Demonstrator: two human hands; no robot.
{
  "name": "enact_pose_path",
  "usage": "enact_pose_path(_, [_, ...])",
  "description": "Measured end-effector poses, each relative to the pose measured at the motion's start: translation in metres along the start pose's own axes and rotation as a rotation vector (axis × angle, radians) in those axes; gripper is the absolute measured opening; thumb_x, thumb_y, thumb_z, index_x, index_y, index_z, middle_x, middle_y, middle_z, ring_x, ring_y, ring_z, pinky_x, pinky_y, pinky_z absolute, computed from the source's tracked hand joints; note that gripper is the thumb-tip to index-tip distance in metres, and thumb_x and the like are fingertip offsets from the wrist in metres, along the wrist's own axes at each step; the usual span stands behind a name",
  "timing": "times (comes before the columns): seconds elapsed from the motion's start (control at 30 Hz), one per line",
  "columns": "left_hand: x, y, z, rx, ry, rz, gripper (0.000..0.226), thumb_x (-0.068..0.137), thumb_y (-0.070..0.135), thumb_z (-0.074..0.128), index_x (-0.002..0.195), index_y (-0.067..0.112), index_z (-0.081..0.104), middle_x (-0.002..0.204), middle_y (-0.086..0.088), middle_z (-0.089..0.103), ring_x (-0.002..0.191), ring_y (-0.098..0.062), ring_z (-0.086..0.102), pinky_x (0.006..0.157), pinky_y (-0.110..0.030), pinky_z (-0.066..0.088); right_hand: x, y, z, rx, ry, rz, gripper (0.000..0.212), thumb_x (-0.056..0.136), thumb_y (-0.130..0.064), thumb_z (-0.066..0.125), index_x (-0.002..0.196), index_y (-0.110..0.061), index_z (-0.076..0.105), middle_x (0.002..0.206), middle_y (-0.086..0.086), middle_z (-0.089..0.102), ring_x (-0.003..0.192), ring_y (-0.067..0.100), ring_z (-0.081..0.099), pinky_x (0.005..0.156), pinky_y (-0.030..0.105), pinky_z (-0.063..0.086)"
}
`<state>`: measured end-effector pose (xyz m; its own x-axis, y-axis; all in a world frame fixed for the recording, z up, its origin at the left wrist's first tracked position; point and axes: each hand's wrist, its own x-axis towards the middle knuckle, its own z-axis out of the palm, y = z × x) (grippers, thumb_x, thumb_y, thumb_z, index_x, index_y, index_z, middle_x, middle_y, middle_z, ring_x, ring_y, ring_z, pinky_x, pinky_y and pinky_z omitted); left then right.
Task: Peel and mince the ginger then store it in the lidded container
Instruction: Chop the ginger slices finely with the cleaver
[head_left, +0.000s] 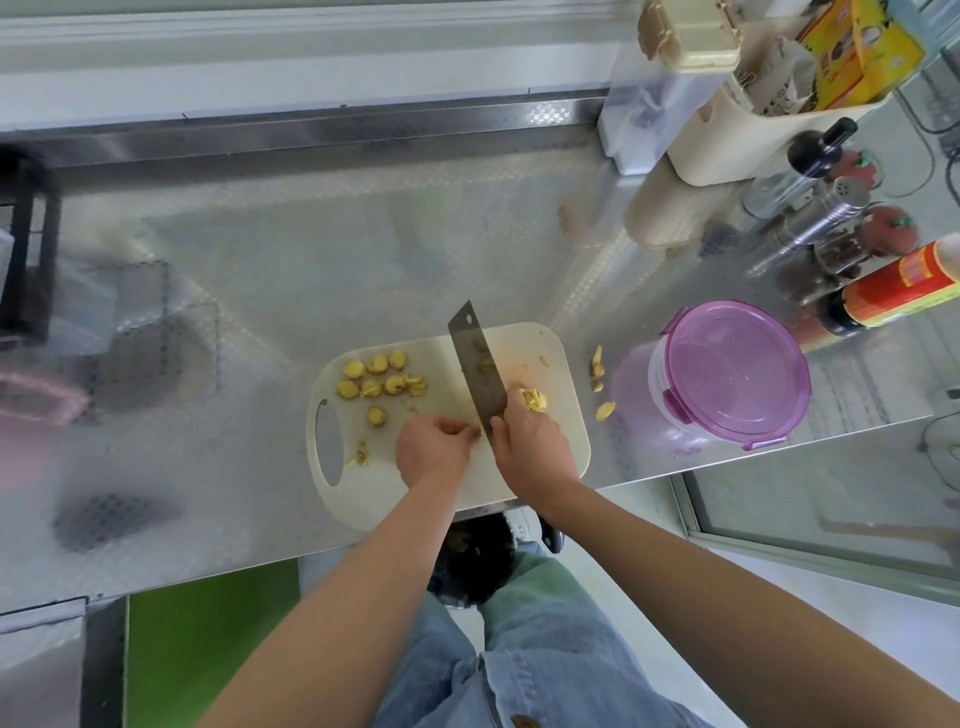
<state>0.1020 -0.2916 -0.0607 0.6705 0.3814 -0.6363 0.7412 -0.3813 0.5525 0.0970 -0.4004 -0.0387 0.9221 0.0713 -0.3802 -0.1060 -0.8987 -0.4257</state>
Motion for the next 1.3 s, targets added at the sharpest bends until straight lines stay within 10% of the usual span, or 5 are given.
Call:
enact_pose_path(1.07, [0.0, 0.001, 0.003, -0.003, 0.017, 0.014, 0.012, 0.08, 0.021, 0.068, 0.088, 0.022, 0.077, 0.086, 0.0, 0.074, 0.075, -0.016, 0.061, 0.063, -0.022, 0.04, -0.005, -0.004, 0.004, -0.04, -0.075, 0.006, 0.011, 0.102, -0.022, 0.035, 0.095, -0.017, 0.029, 0.075, 0.004, 0.048, 0.067, 0.027, 0.046, 0.059, 0.034, 0.035])
enact_pose_path(1.3, [0.003, -0.003, 0.004, 0.043, -0.008, 0.065, 0.012, 0.081, 0.031, 0.07, 0.085, 0.023, 0.078, 0.077, 0.003, 0.073, 0.076, -0.016, 0.066, 0.06, -0.023, 0.041, 0.002, 0.004, 0.004, 0.019, 0.008, 0.065, 0.027, 0.101, -0.021, 0.036, 0.123, -0.005, 0.04, 0.079, 0.011, 0.055, 0.075, 0.035, 0.057, 0.057, 0.034, 0.036])
